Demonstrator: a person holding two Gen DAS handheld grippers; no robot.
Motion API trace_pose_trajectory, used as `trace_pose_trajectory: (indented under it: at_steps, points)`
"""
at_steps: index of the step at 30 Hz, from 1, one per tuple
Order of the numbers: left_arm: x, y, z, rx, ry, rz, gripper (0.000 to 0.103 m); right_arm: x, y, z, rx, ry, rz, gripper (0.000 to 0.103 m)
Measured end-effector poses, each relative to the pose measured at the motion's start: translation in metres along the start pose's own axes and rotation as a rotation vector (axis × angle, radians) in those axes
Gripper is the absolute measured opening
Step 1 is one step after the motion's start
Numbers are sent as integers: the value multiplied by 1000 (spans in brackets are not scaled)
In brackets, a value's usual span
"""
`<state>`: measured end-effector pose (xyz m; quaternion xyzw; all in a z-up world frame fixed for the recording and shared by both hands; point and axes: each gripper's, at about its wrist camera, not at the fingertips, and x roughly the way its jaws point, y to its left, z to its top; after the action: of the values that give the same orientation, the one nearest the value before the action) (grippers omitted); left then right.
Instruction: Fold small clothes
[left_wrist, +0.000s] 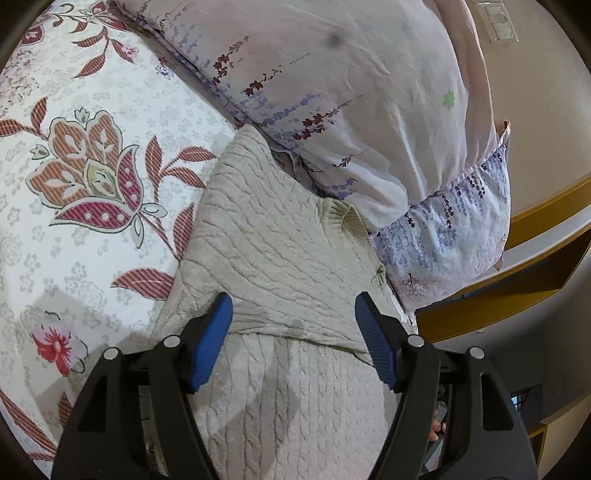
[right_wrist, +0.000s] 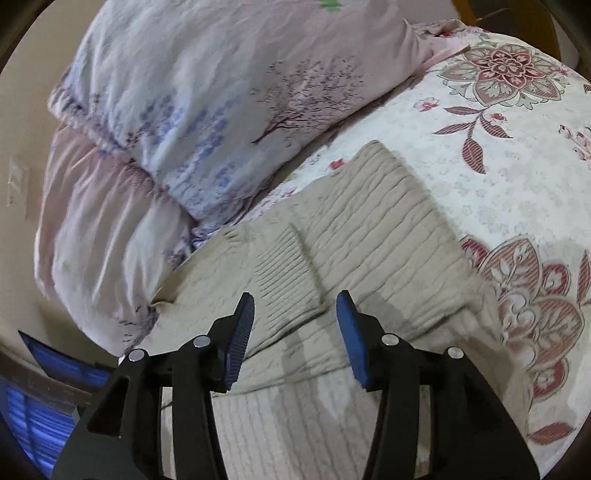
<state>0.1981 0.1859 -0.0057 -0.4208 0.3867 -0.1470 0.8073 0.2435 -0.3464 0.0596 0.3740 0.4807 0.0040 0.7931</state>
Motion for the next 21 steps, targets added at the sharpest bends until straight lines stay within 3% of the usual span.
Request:
trace_pose_trajectory:
  at_steps: [3, 7, 9, 17, 19, 21]
  points:
    - [1, 0, 0, 7, -1, -2, 71, 17, -2, 2, 10, 52, 7, 34]
    - [2, -1, 0, 11, 2, -5, 72, 26, -1, -4, 2, 74, 18, 26]
    - [2, -1, 0, 10, 5, -9, 73, 31, 2, -2, -7, 76, 30, 9]
    - [-1, -3, 0, 17, 26, -20, 80, -24, 44, -14, -187, -110, 77, 8]
    - [-1, -3, -1, 21, 29, -23, 80, -31, 44, -24, -227, -132, 32, 8]
    - [-2, -3, -2, 27, 30, -25, 80, -21, 35, -29, -231, -97, -34, 8]
